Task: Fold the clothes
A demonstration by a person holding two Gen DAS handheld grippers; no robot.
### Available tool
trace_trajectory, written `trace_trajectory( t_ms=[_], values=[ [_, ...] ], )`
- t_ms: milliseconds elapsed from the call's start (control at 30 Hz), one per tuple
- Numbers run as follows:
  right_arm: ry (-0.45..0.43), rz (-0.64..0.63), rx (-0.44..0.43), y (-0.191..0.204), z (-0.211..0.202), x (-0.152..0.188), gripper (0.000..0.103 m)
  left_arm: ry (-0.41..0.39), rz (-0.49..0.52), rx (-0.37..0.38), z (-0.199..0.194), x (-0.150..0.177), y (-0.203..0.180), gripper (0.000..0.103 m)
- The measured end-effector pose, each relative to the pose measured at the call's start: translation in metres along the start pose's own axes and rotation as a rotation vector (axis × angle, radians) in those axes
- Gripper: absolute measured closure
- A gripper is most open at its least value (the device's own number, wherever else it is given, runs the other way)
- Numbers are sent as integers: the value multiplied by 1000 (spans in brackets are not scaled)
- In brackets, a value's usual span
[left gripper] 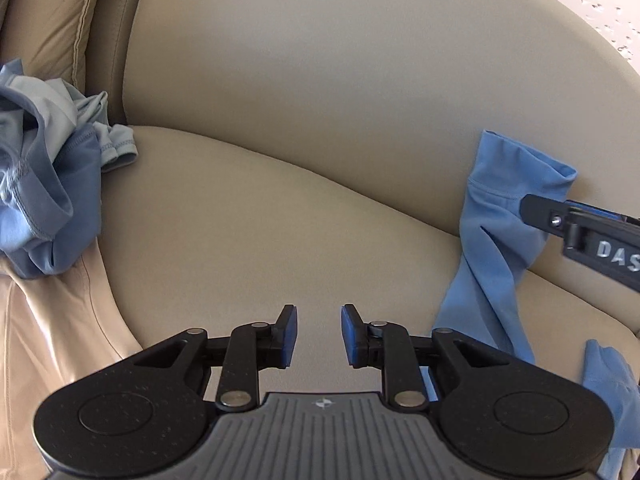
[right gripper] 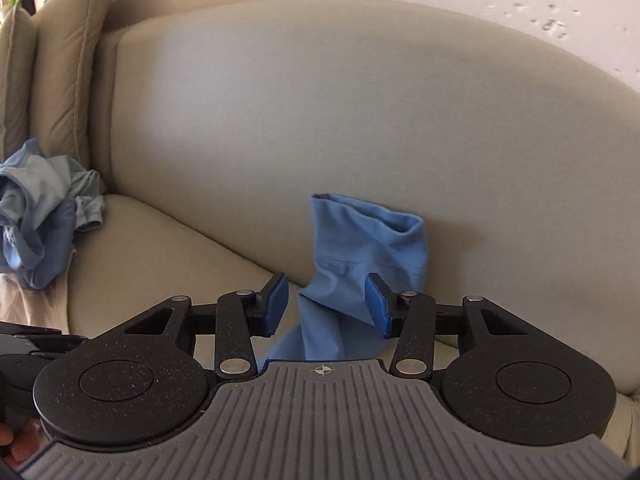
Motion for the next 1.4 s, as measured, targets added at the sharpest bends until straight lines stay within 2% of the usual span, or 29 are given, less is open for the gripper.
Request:
trace_trajectory(
  t_ms=[100,267,333,367,400,433,467,500,533,600,633,700,733,767,800,867,900,967,1000,1100,1167,1233,1333,1400],
  values=[
    [-15,11,61,6,31,-8,53,4,-46,0,18,-16,7,82],
    [-23,159,131,4,70,-18,53,2,-70,13,34,-29,16,81],
    [-32,213,143,5,79,-22,39,13,-71,38,42,-32,17,81],
    [-28,227,159,8,82,-24,40,16,-69,48,44,-32,17,81],
    [-21,236,184,9,84,-25,45,19,-66,59,45,-32,18,81],
    [-16,247,205,6,83,-24,64,20,-62,64,45,-32,18,81],
    [-12,258,226,4,82,-24,73,20,-59,66,45,-32,19,81],
    [-6,275,230,-1,79,-23,92,19,-56,68,43,-31,20,81],
    [-2,290,201,-8,74,-22,96,19,-54,69,41,-31,22,81],
    [-11,260,139,-19,59,-23,96,19,-51,70,38,-30,24,81],
    [-36,237,59,-20,47,-27,96,17,-51,67,36,-30,26,81],
    [-99,197,-185,-17,19,-41,96,9,-55,58,32,-31,29,81],
    [-140,171,-284,-16,5,-48,96,2,-59,49,29,-32,31,81],
    [-205,122,-341,-15,-14,-56,96,-4,-61,43,25,-32,32,81],
    [-259,77,-344,-20,-32,-64,94,-10,-62,38,22,-33,33,81],
    [-245,55,-157,-43,-38,-68,57,-12,-51,29,16,-33,32,81],
    [-213,48,-66,-54,-38,-64,43,-12,-42,29,15,-33,30,81],
    [-148,33,116,-76,-39,-58,44,-12,-30,36,15,-32,25,81],
    [-122,31,155,-85,-41,-53,45,-7,-22,49,16,-31,20,81],
    [-73,104,131,-97,-48,-32,49,0,5,90,23,-25,-3,82],
    [-54,163,75,-96,-46,-24,51,-8,23,124,31,-24,-20,82],
    [-46,217,-5,-87,-41,-18,51,-36,23,194,37,-32,-41,82],
    [-46,283,-95,-72,-30,-19,51,-89,69,274,39,-46,-73,84],
    [-59,332,-119,-69,-22,-29,51,-84,86,314,46,-50,-88,86]
  ],
)
Point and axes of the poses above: each gripper's, at about its wrist camera, not at the fingertips, and z roughly the way its jaws point, y to its left, x to its underside, the point moved 4 cm from there along z, roughly the way its jaws point, and after that the axes turned 1 degree about -x, right-handed, at the moved point
